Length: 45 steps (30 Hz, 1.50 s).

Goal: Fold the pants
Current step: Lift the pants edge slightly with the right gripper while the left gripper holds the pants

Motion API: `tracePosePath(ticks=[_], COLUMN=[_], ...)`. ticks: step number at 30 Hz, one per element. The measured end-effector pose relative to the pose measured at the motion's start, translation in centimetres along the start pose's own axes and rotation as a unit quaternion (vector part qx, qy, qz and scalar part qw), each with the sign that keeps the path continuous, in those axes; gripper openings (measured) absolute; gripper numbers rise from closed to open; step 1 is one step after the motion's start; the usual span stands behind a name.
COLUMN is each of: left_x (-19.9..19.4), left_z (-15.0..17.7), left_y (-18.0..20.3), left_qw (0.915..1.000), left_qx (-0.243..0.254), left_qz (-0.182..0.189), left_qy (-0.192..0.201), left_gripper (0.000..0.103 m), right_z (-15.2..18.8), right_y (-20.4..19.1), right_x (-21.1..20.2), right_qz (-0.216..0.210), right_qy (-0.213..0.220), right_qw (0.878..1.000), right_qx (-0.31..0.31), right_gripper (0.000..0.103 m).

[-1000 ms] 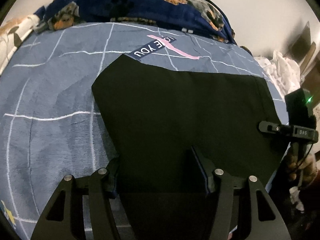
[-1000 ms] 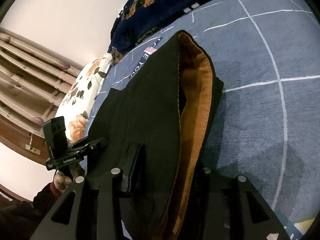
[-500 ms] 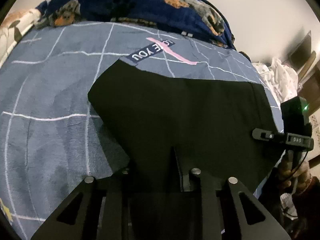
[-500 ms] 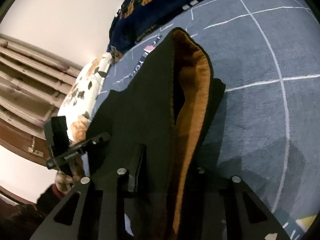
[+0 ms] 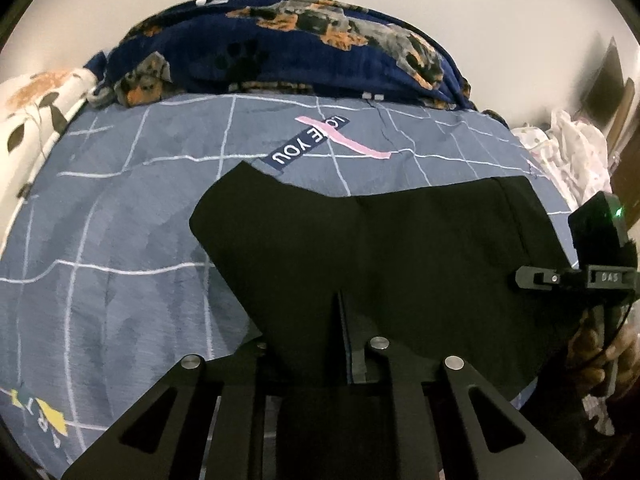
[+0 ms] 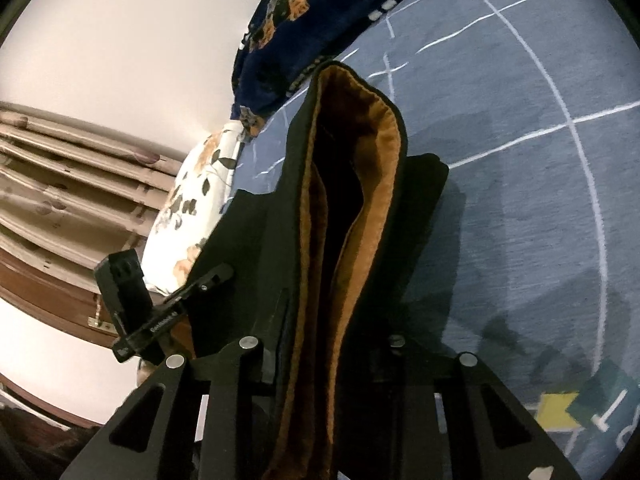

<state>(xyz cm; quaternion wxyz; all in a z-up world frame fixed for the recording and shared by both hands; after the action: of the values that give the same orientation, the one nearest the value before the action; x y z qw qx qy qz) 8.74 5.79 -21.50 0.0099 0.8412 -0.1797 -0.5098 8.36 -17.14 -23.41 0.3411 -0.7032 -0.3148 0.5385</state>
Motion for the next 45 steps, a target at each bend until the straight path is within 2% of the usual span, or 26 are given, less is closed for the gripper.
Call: tracePosePath(ticks=[24,37,45], left_x=[-2.2,-2.5,-2.1], left_z=[-1.0,-3.1,-5.6], left_y=[-1.2,-2.8,-4.2], left_qw=[0.9994,0.9989,0.9983], left_qx=[0.006,0.000,-0.002], left_qz=[-0.022,-0.034,-0.043], left_qy=[0.024,0.033,0.039], left_gripper=[0.013,0.013,0.013], right_z=[-0.7,-1.9,-3.6], right_y=[-2.3,-3.2,-3.9], right_x=[1.4,2.3,2.9], right_qz=[-0.027,-0.038,-0.047], right_qy=[-0.010,-0.014,-0.012], right_qw=[1.000,0.999,0.999], right_qx=[-0.002,-0.005,-0.005], right_gripper=[0.026,0.026,0.026])
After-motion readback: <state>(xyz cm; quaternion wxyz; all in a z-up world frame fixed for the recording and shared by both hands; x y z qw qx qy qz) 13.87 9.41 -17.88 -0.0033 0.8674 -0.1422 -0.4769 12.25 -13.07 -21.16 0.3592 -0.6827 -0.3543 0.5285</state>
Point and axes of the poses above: each gripper's, at about its wrist camera, not at the fingertips, and x roughly the way its jaws point, y to its right, z to its underside, the point moved 7 cm from there along x, roughly the way its jaws point, and after that the axes turned 6 degrees about -y, right-handed, at the moved point
